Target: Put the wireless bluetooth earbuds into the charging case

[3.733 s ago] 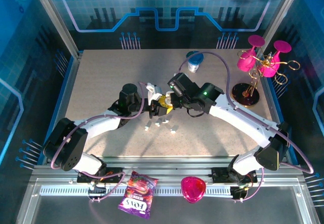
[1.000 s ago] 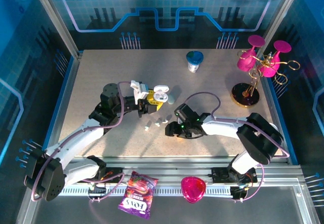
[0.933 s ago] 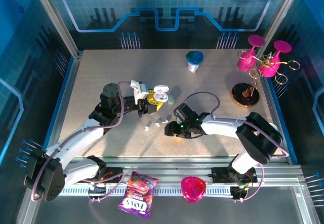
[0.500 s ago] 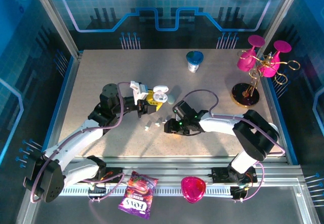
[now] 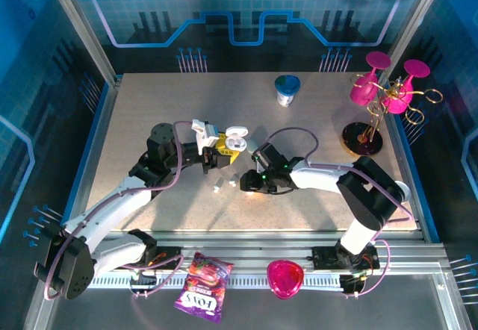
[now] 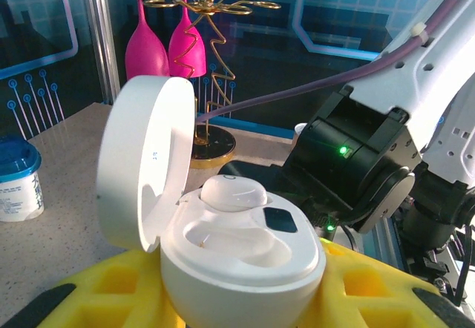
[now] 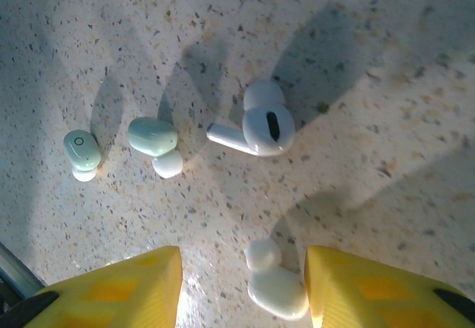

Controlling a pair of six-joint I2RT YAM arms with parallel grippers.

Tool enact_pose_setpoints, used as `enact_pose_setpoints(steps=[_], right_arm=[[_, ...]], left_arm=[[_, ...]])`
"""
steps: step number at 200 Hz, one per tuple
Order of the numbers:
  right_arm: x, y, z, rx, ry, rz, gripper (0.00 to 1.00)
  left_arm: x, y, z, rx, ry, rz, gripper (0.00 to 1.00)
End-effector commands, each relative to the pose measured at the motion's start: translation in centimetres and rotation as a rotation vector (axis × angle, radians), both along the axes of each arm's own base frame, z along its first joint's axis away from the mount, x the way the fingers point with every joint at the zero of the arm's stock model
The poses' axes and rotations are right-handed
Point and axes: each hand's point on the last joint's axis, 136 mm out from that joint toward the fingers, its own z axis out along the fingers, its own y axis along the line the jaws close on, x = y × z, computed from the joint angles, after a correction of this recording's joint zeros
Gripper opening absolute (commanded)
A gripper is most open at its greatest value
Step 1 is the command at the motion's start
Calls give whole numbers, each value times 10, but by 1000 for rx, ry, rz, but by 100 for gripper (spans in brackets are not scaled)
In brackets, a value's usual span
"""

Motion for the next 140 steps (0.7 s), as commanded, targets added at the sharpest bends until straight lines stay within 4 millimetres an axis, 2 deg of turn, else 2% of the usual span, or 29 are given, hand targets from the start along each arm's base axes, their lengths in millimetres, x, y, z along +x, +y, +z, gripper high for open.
enact_pose_setpoints(steps=[1,52,83,140], right_arm=[[5,12,4,13,-12,66,48],[4,30,1,12,-16,167,48],[-5,37,1,-19,1,236,47],[-28,24,5,-216,1,398,46]], left_arm=[[-2,3,19,-10,-73,9,33],[-4,5,18,-7,-74,19,33],[-5,7,17,-4,-76,29,33],[-6,9,12,0,-73,40,33]])
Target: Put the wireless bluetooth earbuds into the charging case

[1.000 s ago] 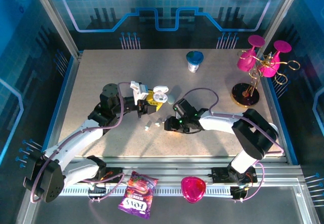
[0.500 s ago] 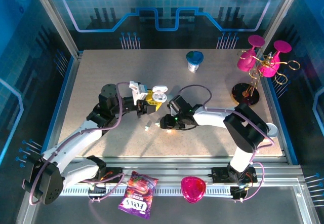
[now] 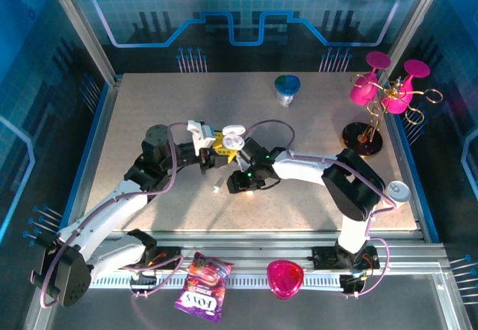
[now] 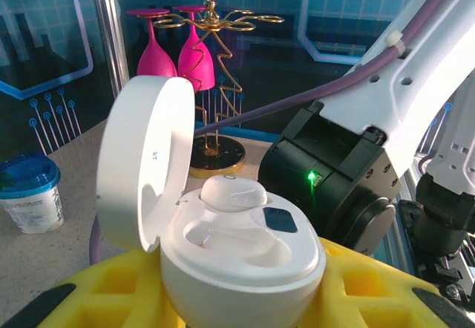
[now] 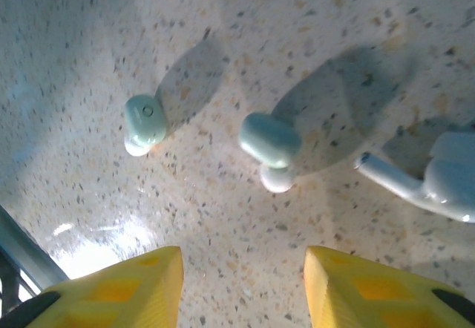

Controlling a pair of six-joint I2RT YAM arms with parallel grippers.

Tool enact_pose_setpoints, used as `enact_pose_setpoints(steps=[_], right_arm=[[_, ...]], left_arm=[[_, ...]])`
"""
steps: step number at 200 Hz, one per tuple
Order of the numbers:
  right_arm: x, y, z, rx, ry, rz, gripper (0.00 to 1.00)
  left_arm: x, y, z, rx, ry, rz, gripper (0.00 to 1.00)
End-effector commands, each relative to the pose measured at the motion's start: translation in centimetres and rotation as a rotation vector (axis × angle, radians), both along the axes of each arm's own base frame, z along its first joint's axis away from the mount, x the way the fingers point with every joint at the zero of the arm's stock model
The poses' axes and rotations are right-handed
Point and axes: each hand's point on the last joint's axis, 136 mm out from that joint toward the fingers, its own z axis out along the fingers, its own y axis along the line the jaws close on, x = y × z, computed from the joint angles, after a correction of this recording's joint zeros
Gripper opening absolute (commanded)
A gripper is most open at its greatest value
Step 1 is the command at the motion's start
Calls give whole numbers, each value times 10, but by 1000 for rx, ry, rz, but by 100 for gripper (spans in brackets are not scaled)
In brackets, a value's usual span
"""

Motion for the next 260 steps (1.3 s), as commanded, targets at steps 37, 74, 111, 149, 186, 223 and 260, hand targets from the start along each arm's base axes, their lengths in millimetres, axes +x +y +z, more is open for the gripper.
enact_pose_setpoints(steps=[37,74,111,149,186,223,260], right_arm=[[-27,-20,2,-237,-20,174,47],[-27,-23,-6,-267,-28,144,48],[-26,-28,-13,-303,-25,108,47],[-24,-37,-12,-334,-46,79,47],[-19,-49,-11,-381,-65,45,46],[-11,-62,-6,-384,-87,-26,45],[-2,-66,1,-342,-117,-92,45]], left_arm=[[-1,3,-2,4,-24,11,33],[-1,2,-2,2,-26,8,33],[-2,2,0,1,-29,5,33],[-1,4,1,3,-27,21,33],[5,9,3,4,-23,68,32],[11,15,3,1,-15,97,32],[12,16,5,2,-22,101,32]])
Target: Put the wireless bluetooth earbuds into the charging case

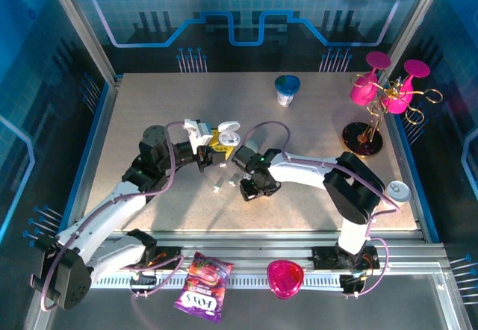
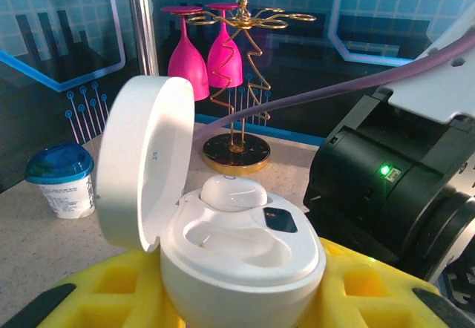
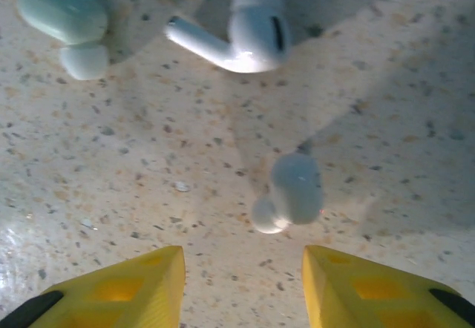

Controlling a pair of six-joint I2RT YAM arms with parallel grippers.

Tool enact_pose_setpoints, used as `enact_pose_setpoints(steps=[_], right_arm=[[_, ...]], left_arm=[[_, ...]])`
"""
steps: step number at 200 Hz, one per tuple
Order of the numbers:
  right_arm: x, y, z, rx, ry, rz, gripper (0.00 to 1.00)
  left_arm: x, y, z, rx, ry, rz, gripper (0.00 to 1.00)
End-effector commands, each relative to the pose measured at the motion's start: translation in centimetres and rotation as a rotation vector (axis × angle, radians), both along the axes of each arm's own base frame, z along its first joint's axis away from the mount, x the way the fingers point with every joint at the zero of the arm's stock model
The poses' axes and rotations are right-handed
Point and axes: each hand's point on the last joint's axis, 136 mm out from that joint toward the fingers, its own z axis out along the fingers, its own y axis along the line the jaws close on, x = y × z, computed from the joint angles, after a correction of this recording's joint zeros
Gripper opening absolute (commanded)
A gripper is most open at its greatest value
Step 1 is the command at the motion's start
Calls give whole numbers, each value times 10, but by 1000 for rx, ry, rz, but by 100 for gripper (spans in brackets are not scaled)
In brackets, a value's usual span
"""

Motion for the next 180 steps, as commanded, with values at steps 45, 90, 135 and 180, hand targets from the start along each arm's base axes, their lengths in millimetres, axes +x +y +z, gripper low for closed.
enact_pose_setpoints(steps=[45,90,135,180], right_arm=[[17,-7,27,142,-92,-121,47],[21,-12,17,134,-2,-87,41],[29,-11,6,109,34,-80,32],[32,-3,1,118,55,-60,29]], left_arm=[[0,5,7,3,-32,17,32],[-10,8,16,-13,-84,3,32],[-15,9,18,-20,-93,-8,33],[-15,9,16,-17,-88,-9,33]])
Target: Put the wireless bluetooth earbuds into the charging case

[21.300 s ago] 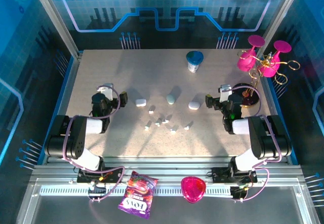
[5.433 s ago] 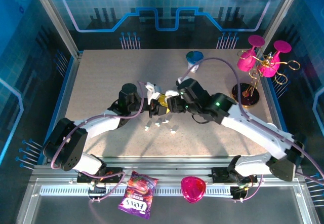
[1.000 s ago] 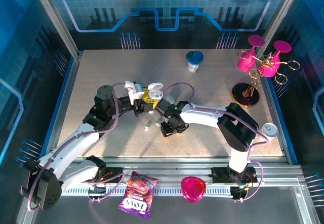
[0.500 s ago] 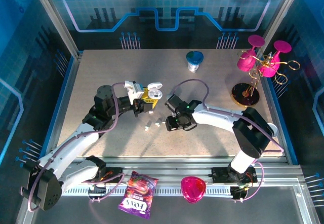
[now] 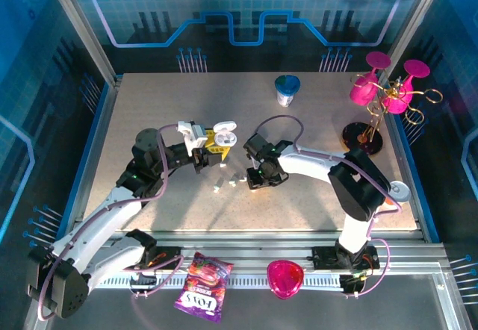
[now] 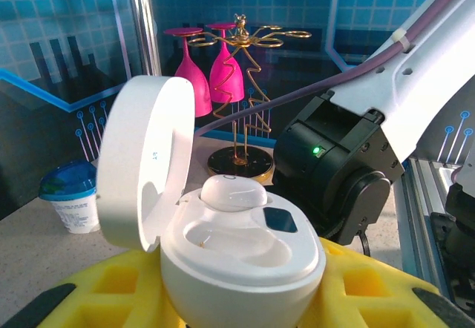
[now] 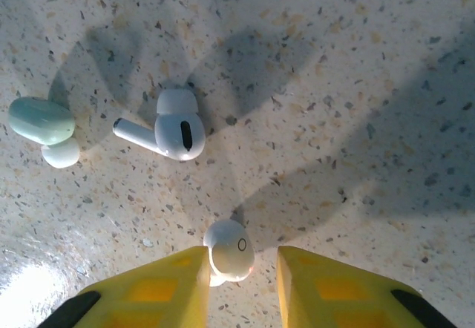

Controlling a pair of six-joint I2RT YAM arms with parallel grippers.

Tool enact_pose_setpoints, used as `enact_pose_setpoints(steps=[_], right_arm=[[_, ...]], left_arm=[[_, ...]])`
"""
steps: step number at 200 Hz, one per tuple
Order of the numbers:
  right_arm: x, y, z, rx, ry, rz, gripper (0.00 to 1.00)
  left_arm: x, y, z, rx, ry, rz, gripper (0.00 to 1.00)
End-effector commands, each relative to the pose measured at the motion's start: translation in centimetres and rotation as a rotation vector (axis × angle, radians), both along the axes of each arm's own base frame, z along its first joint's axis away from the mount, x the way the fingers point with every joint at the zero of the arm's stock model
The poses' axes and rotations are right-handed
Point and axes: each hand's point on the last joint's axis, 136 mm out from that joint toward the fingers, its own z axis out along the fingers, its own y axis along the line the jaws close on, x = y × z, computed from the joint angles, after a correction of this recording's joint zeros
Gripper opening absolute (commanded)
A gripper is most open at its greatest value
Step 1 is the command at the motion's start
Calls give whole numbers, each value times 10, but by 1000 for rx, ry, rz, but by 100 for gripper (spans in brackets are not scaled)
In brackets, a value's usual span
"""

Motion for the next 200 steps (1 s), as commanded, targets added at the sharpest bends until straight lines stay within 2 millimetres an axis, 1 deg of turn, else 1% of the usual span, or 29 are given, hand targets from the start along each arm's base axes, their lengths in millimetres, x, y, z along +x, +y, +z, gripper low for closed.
enact_pose_setpoints(steps=[1,90,120,140,159,179,200], right_arm=[[1,4,-2,6,31,18,29],[-4,3,-18,-7,64,18,23],[-4,3,-16,-6,60,16,20],[-2,1,-7,-4,37,10,19],[0,-4,7,-5,-1,-4,19],[2,-16,22,-16,-43,-32,19],[4,-31,42,-20,-95,-73,19]], left_arm=[[-5,1,3,0,-41,-15,33],[-5,2,-1,5,-37,-12,33],[-5,2,-1,4,-38,-13,33],[-4,1,-3,6,-33,-13,33],[-1,1,-6,9,-26,-10,33],[5,0,-10,1,-26,6,32],[17,-1,-16,1,-11,37,32]])
